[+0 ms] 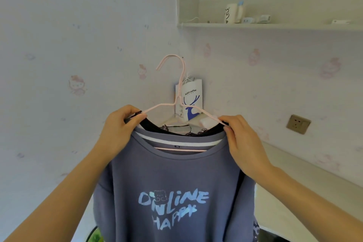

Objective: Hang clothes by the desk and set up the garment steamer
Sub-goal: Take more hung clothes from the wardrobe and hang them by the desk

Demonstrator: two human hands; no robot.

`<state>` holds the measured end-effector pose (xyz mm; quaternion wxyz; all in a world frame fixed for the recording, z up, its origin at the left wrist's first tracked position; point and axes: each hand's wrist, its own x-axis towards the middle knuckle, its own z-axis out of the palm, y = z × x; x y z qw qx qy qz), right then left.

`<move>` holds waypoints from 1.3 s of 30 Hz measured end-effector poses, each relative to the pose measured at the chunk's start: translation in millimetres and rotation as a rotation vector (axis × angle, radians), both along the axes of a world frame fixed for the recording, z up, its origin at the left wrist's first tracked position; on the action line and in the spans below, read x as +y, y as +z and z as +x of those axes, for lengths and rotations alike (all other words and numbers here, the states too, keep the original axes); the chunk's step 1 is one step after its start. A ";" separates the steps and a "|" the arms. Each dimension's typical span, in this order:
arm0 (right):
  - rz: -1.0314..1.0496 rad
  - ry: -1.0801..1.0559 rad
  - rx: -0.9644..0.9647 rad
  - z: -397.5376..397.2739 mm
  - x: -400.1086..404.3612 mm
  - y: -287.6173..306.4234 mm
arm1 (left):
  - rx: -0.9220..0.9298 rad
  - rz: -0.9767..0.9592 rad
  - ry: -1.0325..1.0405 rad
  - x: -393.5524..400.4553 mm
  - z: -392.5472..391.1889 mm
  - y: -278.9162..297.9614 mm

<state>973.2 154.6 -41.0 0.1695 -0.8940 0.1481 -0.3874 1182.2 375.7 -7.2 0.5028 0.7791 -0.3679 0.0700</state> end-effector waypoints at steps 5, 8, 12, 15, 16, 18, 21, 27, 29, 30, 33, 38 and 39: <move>0.033 -0.043 -0.007 41.6 -26.6 0.0 | -0.009 0.012 -0.003 -26.2 42.3 -8.8; 0.053 -0.057 0.009 62.3 -45.4 -3.4 | 0.005 0.067 0.002 -40.6 66.3 -15.7; 0.078 -0.079 0.061 90.5 -77.7 -10.8 | 0.064 0.163 -0.041 -50.5 100.8 -30.8; 0.083 -0.092 0.087 116.1 -104.9 -16.0 | 0.129 0.234 -0.089 -59.3 127.9 -40.7; 0.083 -0.094 0.096 125.6 -114.0 -17.5 | 0.149 0.255 -0.111 -64.4 137.5 -43.1; 0.090 -0.094 0.114 145.7 -133.1 -21.1 | 0.163 0.301 -0.133 -78.1 157.5 -48.0; 0.097 -0.084 0.115 178.0 -163.3 -26.2 | 0.132 0.314 -0.099 -107.4 189.2 -57.7; 0.090 -0.070 0.149 259.7 -235.7 -30.8 | 0.041 0.238 0.093 -180.5 253.4 -71.3; 0.094 -0.057 0.174 289.9 -260.0 -40.4 | 0.046 0.239 0.130 -203.4 276.4 -81.9; 0.106 -0.052 0.196 304.1 -272.0 -50.2 | 0.063 0.251 0.144 -213.7 288.4 -90.7; 0.160 -0.045 0.291 340.9 -303.1 -96.8 | 0.166 0.309 0.166 -237.9 321.2 -130.0; 0.246 -0.028 0.390 379.5 -330.8 -181.2 | 0.369 0.382 0.227 -264.0 357.0 -205.3; 0.246 -0.029 0.407 385.1 -334.3 -195.4 | 0.397 0.399 0.233 -267.5 362.3 -218.9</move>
